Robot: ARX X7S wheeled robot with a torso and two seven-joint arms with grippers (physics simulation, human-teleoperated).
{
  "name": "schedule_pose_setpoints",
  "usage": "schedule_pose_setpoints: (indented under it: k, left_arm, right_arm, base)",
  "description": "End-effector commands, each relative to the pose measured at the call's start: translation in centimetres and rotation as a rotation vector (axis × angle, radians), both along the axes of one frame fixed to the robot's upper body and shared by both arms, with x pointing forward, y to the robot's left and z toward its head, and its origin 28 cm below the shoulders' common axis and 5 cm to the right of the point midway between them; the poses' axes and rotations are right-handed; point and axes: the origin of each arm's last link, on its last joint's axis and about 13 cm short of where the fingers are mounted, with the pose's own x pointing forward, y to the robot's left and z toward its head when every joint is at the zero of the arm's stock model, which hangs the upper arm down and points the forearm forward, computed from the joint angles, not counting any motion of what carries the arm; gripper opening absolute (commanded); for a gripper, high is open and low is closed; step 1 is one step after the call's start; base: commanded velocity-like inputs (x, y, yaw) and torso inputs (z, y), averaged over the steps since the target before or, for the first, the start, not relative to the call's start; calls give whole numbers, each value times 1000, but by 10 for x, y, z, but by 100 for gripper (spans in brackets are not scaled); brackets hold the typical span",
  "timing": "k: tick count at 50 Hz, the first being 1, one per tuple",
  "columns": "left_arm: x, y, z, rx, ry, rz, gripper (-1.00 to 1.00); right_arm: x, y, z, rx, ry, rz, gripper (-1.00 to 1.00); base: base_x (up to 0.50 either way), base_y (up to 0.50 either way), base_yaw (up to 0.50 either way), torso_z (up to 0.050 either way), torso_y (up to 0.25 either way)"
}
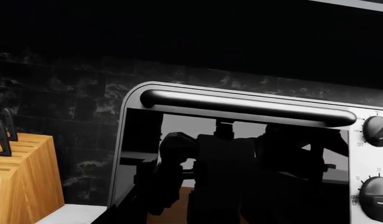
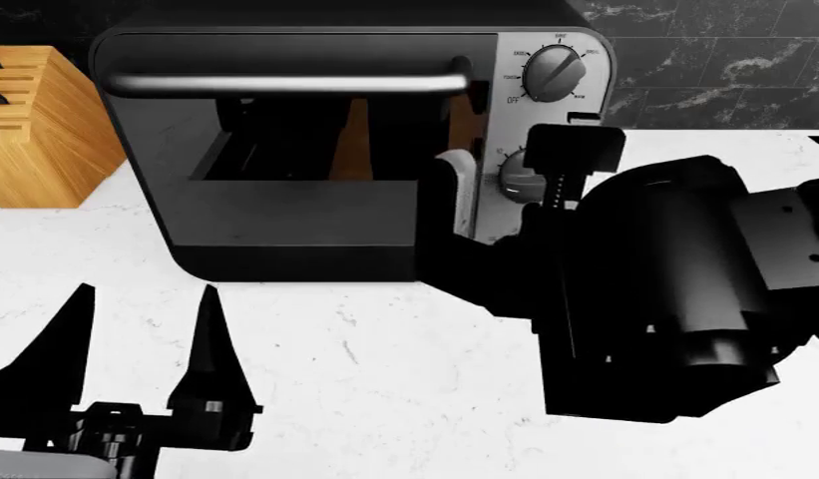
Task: Turn on the toaster oven by setting the timer.
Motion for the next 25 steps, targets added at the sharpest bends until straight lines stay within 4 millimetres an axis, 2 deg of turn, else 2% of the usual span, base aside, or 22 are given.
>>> schedule_pose_setpoints:
  k: [1, 25]
  left_arm:
    - [0, 0, 0, -1, 0, 2, 100]
    - [-1, 1, 1, -4, -1, 2, 100]
  right_arm:
    - [3, 2, -4, 25, 0, 3, 100]
    - [10, 5, -14, 50, 13, 1, 100]
  base:
    - [0, 0, 0, 0, 0]
    - [0, 0, 0, 0, 0]
